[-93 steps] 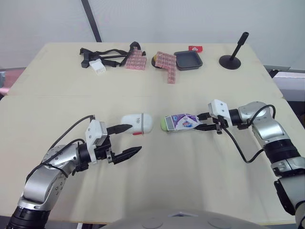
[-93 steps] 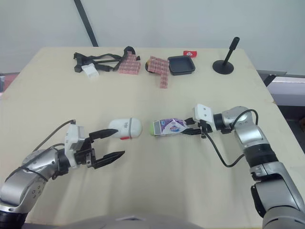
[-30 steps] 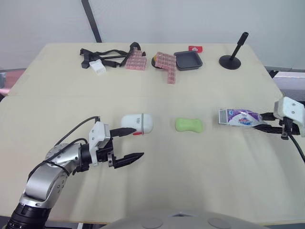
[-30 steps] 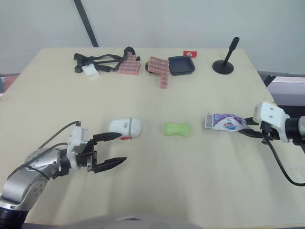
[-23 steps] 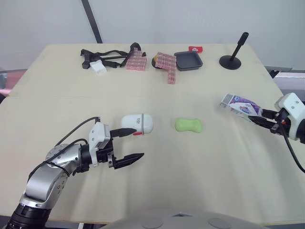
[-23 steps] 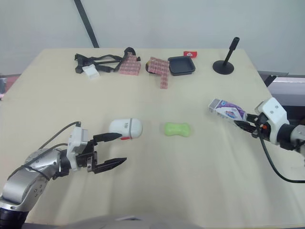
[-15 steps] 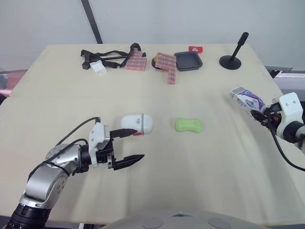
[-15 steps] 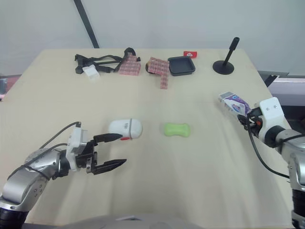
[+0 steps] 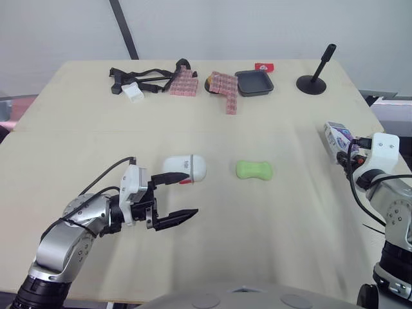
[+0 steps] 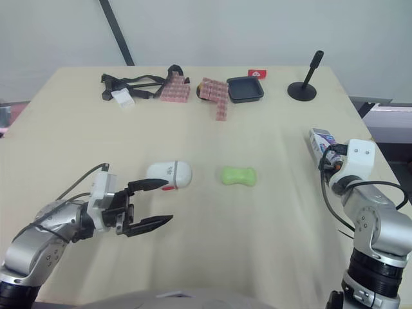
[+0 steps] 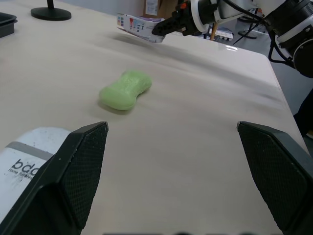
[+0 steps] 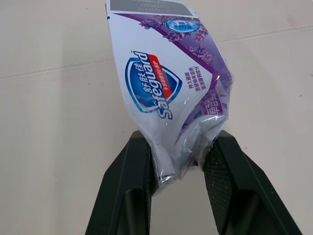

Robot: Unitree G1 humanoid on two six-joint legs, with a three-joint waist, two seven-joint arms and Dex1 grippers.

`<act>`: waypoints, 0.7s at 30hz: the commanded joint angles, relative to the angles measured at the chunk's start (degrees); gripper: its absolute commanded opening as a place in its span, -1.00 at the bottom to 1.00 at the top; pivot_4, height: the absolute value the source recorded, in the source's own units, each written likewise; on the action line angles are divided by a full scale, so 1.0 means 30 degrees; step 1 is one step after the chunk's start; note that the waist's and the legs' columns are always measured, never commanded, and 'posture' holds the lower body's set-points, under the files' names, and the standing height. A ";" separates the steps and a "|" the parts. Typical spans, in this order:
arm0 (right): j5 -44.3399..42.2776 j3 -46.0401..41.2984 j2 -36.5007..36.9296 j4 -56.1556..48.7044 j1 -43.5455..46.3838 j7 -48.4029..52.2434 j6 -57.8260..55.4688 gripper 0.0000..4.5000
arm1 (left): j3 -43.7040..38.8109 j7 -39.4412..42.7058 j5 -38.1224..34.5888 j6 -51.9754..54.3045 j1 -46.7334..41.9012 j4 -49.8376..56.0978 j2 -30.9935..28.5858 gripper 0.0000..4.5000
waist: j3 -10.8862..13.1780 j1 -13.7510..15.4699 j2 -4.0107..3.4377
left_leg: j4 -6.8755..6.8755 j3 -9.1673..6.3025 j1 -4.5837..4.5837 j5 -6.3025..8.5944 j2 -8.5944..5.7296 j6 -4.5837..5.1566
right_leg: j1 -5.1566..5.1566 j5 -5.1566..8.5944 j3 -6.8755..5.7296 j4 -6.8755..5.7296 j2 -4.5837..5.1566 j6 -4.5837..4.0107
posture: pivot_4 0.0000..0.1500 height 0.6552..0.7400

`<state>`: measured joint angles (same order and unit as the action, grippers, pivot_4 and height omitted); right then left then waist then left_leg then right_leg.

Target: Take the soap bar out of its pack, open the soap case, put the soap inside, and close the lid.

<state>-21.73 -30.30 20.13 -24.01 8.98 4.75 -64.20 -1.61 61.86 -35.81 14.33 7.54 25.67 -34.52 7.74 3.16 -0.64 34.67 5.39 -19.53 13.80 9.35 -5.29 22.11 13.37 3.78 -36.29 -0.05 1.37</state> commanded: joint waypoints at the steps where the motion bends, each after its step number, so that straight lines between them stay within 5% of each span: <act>1: -0.0043 -0.0280 -0.0041 -0.0467 0.0304 -0.0292 0.0194 -0.36 | -0.0289 0.0064 -0.0475 -0.0395 0.0147 0.0822 0.0084 1.00 | -0.0001 -0.0009 -0.0004 | -0.0004 0.0000 0.0002 -0.0002 0.0000 -0.0004 | 0.0000 0.0000 0.0001 0.0000 0.0000 0.0000 | 1.00 1.00; 21: 0.0507 0.1063 0.0214 0.0075 -0.0445 -0.0089 0.1600 -0.36 | 0.0036 -0.0746 0.0027 -0.0534 0.0262 0.0827 0.0128 1.00 | -0.0004 -0.0039 -0.0010 | -0.0007 0.0001 0.0008 -0.0005 0.0000 -0.0010 | -0.0007 -0.0001 -0.0002 -0.0001 -0.0002 0.0000 | 1.00 1.00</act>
<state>-20.82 -27.15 20.00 -22.87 8.00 4.25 -61.06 -1.14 59.71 -35.91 13.81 8.65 26.46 -34.07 7.73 3.04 -0.67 34.65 5.39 -19.50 13.79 9.35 -5.32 22.09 13.36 3.77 -36.29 -0.05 1.37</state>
